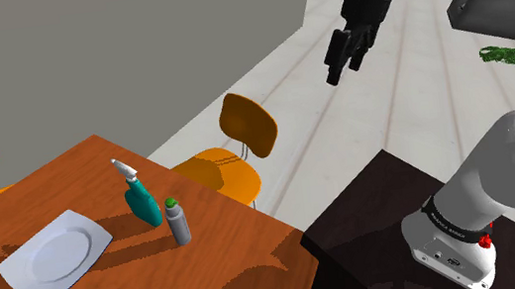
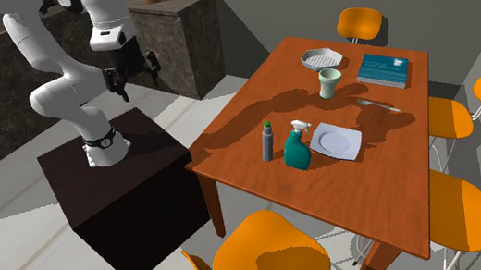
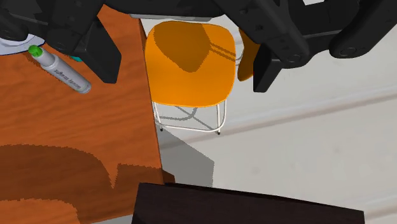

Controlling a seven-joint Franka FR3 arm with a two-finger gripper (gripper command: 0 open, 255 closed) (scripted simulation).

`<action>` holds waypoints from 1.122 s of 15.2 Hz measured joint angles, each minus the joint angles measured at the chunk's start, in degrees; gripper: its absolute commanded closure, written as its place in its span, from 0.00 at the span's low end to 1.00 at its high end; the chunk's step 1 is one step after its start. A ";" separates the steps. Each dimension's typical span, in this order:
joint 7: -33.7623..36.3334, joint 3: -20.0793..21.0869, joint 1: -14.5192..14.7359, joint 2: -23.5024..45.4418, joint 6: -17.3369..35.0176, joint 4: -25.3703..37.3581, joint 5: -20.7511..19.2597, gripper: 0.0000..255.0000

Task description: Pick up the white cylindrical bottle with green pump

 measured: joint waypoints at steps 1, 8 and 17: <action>1.64 1.26 0.15 1.07 0.94 0.07 0.56 0.00; 13.06 9.88 0.43 10.99 7.68 2.79 2.60 0.00; 29.94 20.21 -0.11 29.02 15.98 10.70 -1.71 0.00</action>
